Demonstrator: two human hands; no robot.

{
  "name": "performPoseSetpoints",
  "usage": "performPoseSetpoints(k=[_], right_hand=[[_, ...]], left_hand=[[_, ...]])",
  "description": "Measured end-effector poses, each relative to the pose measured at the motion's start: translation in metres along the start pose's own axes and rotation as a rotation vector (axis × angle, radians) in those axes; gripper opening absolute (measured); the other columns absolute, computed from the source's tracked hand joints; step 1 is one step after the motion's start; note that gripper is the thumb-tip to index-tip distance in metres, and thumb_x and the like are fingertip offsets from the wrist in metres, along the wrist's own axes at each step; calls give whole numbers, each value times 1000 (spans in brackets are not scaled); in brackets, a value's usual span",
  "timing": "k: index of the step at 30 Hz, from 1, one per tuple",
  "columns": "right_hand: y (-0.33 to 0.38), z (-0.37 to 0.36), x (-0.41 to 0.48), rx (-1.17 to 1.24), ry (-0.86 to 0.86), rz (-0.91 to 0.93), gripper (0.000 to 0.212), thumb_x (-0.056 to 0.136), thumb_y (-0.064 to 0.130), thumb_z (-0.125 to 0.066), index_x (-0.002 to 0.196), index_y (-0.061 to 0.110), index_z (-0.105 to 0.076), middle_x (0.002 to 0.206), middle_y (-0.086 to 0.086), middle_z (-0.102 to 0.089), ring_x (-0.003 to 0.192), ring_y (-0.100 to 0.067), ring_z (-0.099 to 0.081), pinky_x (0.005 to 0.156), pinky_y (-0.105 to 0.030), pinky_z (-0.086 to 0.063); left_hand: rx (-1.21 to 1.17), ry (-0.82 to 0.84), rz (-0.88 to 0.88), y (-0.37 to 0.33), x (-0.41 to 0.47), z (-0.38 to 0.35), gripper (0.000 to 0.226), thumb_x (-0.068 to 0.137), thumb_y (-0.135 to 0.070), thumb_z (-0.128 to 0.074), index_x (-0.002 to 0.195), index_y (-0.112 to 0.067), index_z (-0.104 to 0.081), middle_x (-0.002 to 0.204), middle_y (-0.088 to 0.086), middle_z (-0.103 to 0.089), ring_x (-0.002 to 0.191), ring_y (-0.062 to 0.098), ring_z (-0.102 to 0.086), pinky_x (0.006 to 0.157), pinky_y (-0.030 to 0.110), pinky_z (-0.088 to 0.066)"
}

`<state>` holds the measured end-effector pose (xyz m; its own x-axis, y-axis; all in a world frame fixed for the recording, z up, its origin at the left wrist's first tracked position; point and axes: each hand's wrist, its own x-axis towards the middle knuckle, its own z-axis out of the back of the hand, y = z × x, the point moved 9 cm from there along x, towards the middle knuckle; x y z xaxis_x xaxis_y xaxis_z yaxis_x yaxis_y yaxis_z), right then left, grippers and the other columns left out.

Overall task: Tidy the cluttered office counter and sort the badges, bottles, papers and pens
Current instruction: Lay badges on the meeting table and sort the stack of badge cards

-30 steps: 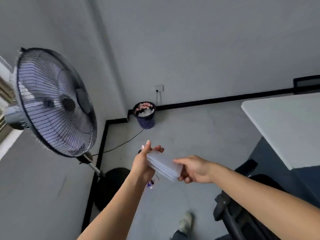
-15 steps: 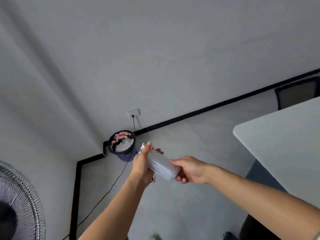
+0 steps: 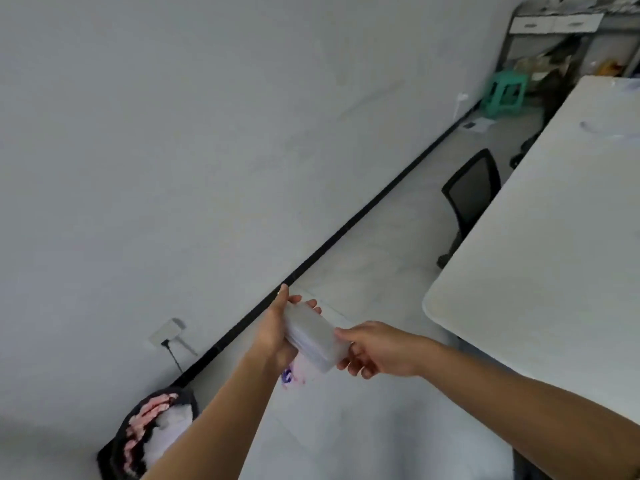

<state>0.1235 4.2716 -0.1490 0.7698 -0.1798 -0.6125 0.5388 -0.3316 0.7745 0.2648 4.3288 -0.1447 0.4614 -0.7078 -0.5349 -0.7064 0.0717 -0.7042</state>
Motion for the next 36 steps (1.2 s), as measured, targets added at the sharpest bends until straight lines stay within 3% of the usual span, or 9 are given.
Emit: performPoseSetpoints(k=[8, 19, 25, 33, 36], right_hand=[[16, 175, 38, 147, -379, -17, 39, 96, 39, -55, 113, 5, -64, 85, -8, -71, 64, -15, -60, 55, -24, -43], [68, 396, 30, 328, -755, -43, 28, 94, 31, -59, 108, 8, -65, 83, -5, -72, 65, -16, -61, 54, -23, -42], [62, 490, 10, 481, -961, -82, 27, 92, 28, -60, 108, 6, -67, 83, -5, -72, 62, -16, -61, 53, -22, -42], [43, 586, 15, 800, -1251, -112, 24, 90, 24, -62, 106, 6, -66, 81, -8, -71, 57, -17, -59, 50, -22, -39], [35, 604, 14, 905, -1345, -162, 20, 90, 21, -61, 103, 6, -65, 78, -9, -70, 55, -18, -58, 48, -21, -38]], left_hand=[[152, 126, 175, -8, 141, -102, 32, 85, -42, -65, 83, -11, -56, 93, 19, -67, 84, 32, -65, 92, 46, -49], [319, 317, 333, -23, 305, -303, 33, 88, -42, -64, 88, -10, -57, 96, 22, -69, 83, 34, -66, 83, 45, -54], [425, 453, 454, -3, 374, -401, 33, 87, -41, -65, 89, -10, -55, 97, 22, -67, 86, 35, -65, 99, 54, -45], [634, 673, 587, 8, 470, -517, 36, 90, -43, -62, 88, -8, -55, 95, 23, -68, 86, 34, -66, 80, 43, -53], [664, 726, 643, 9, 497, -563, 37, 90, -45, -60, 88, -8, -54, 92, 22, -68, 81, 33, -65, 80, 43, -53]])
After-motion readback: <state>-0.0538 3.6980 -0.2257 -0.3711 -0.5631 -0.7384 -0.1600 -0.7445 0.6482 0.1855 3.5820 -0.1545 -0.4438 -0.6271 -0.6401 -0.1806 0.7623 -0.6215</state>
